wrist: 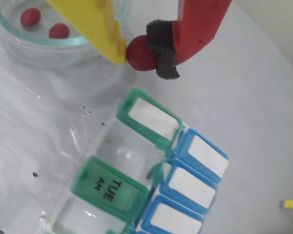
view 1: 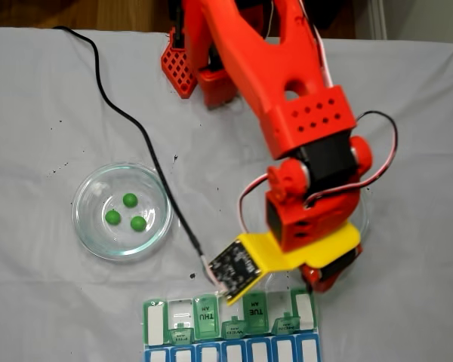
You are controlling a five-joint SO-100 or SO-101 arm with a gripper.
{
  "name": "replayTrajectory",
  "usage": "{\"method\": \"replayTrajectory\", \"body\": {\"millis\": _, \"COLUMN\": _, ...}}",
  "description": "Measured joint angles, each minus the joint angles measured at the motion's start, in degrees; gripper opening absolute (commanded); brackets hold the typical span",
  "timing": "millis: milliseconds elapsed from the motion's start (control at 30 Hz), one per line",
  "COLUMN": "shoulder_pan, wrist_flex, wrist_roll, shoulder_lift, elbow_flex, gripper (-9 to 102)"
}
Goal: Sort medicines into box.
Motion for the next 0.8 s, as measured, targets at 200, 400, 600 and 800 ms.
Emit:
{"method": "replayTrajectory", "body": {"millis": 200, "shoulder_pan": 1.41, "wrist_flex": -1.23, "wrist_roll": -2.29, "shoulder_lift": -6.86, "elbow_flex": -0.88, "gripper": 0}}
{"method": "replayTrajectory", "body": {"millis": 400, "shoulder_pan": 1.49, "wrist_flex": -2.99, "wrist_roll": -2.81, "shoulder_lift": -8.26, "elbow_flex": -0.97, "gripper": 0}}
{"method": "replayTrajectory", "body": {"millis": 600, "shoulder_pan": 1.76, "wrist_flex": -4.04, "wrist_roll": -4.57, "shoulder_lift": -11.25, "elbow_flex": -2.9, "gripper": 0}}
{"method": "replayTrajectory", "body": {"millis": 800, "shoulder_pan": 2.55, "wrist_flex": -7.56, "wrist_roll": -6.15, "shoulder_lift": -14.85, "elbow_flex": -3.16, "gripper": 0}}
